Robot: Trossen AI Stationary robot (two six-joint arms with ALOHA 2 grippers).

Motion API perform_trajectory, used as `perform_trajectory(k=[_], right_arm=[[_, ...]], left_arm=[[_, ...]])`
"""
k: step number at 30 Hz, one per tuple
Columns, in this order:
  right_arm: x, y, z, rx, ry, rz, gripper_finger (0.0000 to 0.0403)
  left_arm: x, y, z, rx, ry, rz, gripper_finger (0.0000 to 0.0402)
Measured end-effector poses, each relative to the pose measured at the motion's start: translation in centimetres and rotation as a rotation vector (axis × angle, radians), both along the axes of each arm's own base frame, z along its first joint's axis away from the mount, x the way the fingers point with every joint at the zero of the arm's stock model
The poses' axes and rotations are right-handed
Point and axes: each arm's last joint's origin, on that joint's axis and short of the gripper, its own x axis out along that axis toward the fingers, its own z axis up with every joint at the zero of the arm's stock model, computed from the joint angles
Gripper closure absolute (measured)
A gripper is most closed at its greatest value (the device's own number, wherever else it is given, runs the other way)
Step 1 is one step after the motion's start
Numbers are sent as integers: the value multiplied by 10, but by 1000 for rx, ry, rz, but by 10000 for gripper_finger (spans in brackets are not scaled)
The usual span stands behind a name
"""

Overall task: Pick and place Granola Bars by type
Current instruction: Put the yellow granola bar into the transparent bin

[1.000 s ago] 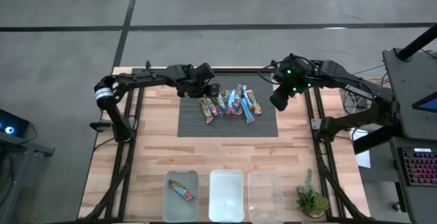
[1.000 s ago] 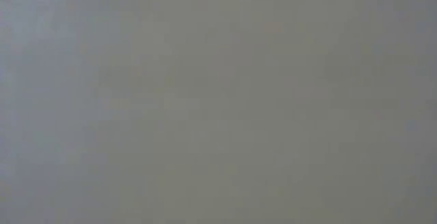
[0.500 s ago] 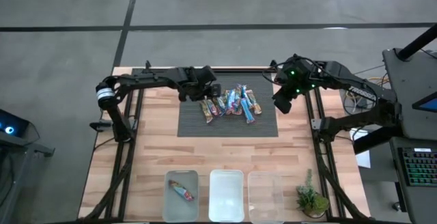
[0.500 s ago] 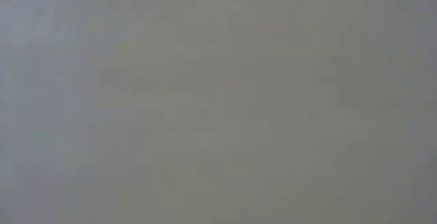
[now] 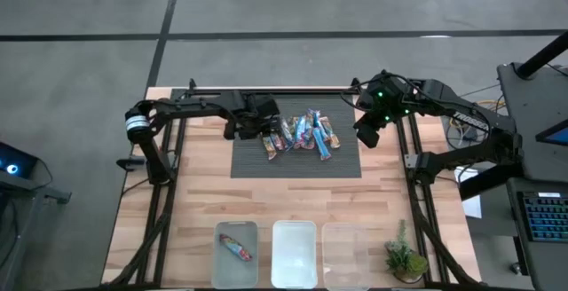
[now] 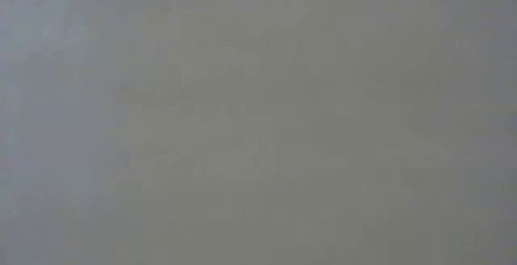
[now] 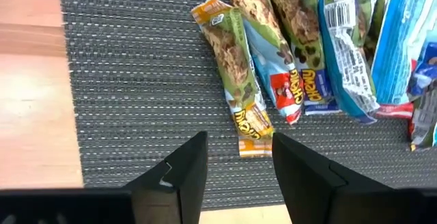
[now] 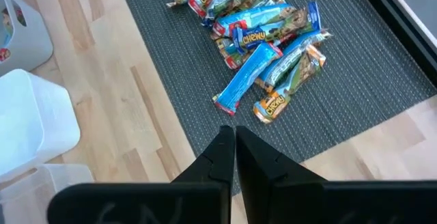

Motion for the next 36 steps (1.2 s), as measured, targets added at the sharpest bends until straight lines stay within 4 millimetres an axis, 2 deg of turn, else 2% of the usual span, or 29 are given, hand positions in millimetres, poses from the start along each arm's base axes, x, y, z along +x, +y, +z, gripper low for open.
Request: perform_trajectory(k=[14,30,36], right_arm=[[0,0,0,4,0,-6,394],[0,0,0,27,-3,-42,394],[0,0,0,31,-3,-48,394]], left_arm=[[3,-1,-2,17,-1,37,255],[24,6,-48,-11,81,36,255],[29,8,-56,-14,70,67,255]])
